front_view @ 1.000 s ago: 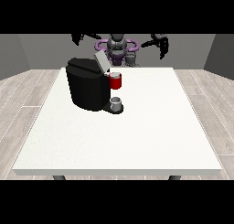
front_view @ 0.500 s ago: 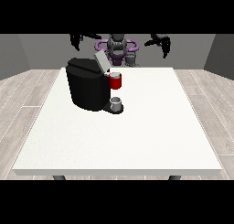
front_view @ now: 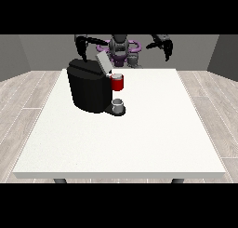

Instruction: Insert the coffee pod into the coffee machine and close the lid

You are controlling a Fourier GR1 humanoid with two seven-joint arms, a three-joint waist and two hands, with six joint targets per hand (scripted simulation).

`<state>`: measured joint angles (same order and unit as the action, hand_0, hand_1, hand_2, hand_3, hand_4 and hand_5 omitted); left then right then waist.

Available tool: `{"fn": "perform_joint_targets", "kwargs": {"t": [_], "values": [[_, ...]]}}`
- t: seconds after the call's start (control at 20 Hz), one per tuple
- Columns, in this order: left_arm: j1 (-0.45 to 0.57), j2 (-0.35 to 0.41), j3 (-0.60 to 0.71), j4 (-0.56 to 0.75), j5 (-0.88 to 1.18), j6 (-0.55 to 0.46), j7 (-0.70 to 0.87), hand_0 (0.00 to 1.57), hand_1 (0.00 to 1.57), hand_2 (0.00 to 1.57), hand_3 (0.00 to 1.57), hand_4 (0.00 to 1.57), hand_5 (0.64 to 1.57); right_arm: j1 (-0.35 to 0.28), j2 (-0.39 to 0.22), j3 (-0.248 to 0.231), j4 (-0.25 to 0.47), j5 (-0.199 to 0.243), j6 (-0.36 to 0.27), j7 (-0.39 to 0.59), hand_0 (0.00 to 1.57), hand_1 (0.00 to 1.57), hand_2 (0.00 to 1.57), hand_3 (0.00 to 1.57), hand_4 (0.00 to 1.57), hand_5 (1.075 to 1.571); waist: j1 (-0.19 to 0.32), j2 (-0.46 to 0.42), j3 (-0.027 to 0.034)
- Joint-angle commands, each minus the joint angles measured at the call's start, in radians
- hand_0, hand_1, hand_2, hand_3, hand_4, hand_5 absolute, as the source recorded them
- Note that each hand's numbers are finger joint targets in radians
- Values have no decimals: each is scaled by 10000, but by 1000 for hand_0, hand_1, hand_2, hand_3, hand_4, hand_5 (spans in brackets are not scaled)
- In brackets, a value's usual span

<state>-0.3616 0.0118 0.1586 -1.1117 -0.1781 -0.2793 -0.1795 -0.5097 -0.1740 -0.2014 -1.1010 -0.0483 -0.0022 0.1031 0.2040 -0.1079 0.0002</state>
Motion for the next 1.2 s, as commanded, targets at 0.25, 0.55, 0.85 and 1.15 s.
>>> {"fn": "perform_joint_targets", "kwargs": {"t": [0.25, 0.55, 0.85, 1.15], "values": [[578, -111, -561, -2008, 529, 390, 818, 0, 0, 0, 0, 338, 1571, -1218, -166, 178, 847, -109, 410, -123, 0, 0, 0, 0, 0, 1571, -137, 932, -1], [1178, 354, -266, -2887, 716, 176, 1046, 0, 0, 0, 0, 381, 1571, -1198, -293, 380, 1220, 130, 646, -774, 0, 0, 0, 0, 0, 1571, -274, 1249, -1], [1383, 683, -163, -3295, 827, 296, 1072, 0, 0, 0, 0, 331, 1571, -1625, 152, 839, 1219, 482, 229, -583, 0, 0, 0, 0, 129, 1571, -486, 1232, -2], [1159, 790, -110, -2744, 484, 647, 549, 0, 0, 0, 0, 348, 1571, -3106, 24, 959, 1039, 547, 312, -81, 0, 0, 0, 0, 161, 1571, -447, 1743, -4]]}}
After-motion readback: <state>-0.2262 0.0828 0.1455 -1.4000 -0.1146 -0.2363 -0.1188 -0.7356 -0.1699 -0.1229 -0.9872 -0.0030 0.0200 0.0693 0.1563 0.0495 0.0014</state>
